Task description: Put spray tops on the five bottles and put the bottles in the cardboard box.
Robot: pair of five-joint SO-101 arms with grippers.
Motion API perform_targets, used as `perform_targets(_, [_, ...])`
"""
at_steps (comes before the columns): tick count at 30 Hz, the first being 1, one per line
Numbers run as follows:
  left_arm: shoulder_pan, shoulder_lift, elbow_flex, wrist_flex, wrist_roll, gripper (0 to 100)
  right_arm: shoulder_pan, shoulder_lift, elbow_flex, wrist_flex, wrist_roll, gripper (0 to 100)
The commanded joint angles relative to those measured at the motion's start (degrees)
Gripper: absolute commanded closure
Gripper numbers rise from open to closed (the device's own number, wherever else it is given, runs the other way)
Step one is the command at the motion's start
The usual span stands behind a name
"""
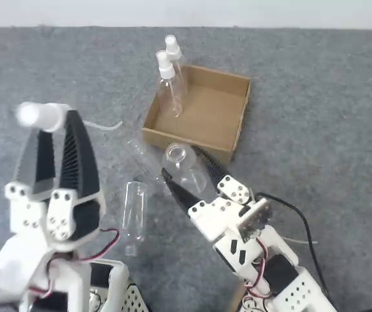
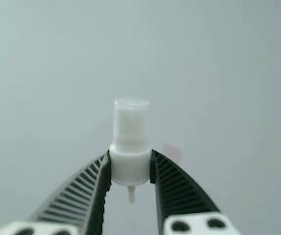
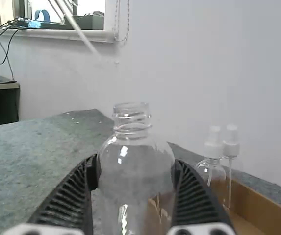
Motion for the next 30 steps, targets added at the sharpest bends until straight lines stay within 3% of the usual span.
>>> perform_targets(1, [0.3,-1.2,-6.9,0.3,3.5,99,-2.5,-0.7,1.3,1.8,1.1,98.1])
perform_targets(5, [0.8,-1.2,-11.4,5.7,5.6,99,-2.9,-0.7,1.3,3.5,1.1,98.1])
perform_targets(15, [14.4,-1.1,-12.4,11.0,0.6,99,-3.0,-0.7,1.3,3.8,1.4,98.2])
perform_targets(30, [14.5,-1.1,-10.2,17.0,0.5,99,-6.3,-0.7,1.3,3.5,6.1,98.2])
